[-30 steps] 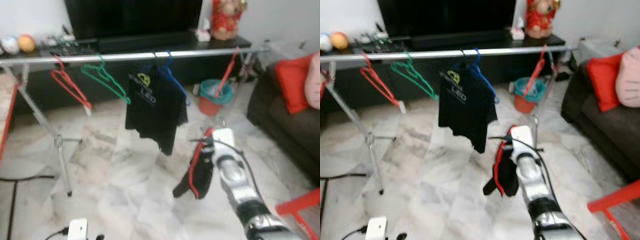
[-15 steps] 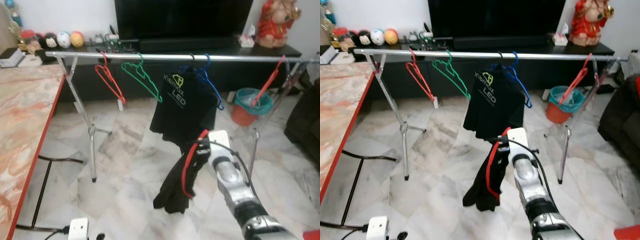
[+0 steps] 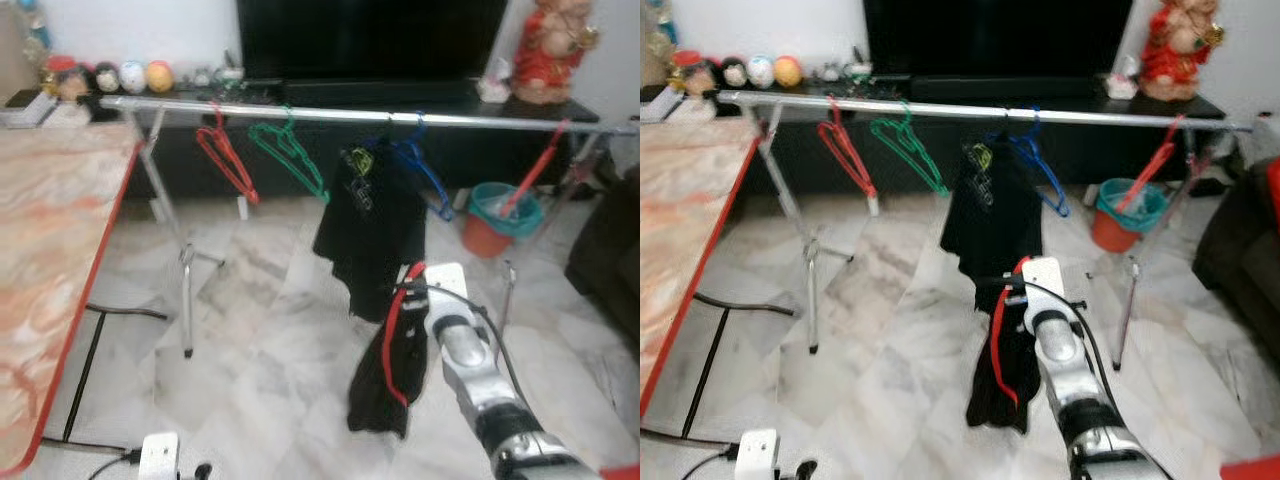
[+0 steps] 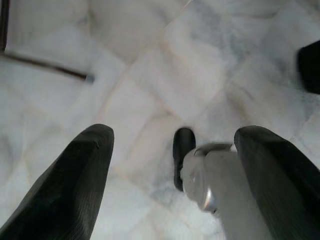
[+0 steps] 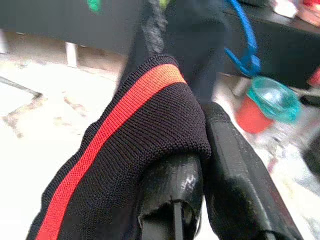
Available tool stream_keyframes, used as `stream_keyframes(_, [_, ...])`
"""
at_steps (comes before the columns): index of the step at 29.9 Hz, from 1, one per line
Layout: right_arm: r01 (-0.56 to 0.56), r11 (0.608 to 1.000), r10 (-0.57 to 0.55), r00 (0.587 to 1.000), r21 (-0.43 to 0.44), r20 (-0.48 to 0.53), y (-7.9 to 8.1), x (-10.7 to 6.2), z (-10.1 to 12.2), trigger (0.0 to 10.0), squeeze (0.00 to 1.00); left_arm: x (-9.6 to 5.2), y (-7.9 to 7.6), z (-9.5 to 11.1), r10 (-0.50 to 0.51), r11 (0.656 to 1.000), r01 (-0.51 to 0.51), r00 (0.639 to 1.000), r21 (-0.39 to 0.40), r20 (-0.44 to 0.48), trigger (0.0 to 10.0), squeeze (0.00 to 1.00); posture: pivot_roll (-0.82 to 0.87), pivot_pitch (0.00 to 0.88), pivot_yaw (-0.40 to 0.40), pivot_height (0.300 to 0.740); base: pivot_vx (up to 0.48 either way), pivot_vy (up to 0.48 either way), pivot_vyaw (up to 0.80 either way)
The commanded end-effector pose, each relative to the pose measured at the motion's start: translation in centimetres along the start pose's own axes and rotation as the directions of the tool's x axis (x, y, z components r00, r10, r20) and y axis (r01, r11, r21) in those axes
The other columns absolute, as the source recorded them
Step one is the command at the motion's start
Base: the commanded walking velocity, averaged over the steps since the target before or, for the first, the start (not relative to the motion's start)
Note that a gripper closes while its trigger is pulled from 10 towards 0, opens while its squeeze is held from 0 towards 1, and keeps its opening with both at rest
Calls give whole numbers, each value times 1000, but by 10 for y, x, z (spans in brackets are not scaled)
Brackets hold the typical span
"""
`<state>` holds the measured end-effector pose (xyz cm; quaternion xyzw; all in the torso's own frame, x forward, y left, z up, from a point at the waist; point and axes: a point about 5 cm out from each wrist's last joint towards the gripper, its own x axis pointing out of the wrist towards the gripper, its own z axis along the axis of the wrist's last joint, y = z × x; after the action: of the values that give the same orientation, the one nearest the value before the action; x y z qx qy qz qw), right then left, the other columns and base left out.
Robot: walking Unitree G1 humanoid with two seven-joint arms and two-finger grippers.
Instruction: Hang hanger
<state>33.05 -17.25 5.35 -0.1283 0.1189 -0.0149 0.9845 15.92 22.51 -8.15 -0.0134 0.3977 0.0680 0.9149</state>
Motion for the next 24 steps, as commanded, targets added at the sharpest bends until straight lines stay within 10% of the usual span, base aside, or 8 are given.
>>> stream_keyframes(1, [3,1000,-3,999,8,41,0,2,9,10000,0,-1,1,-5,8,1000,-8,1000,7,-19,10000,0,80,0,-47,740,0,0,800])
stream_keyframes(12, [-4,1000,2,998,28,56,1,2,10,10000,0,-1,1,-4,6,1000,-6,1000,12,-18,10000,0,83,0,-44,740,0,0,745])
stream_keyframes(24, [3,999,-5,998,38,58,2,2,11,10000,0,-1,0,-2,-3,1000,4,1000,29,-16,10000,0,85,0,-42,740,0,0,0])
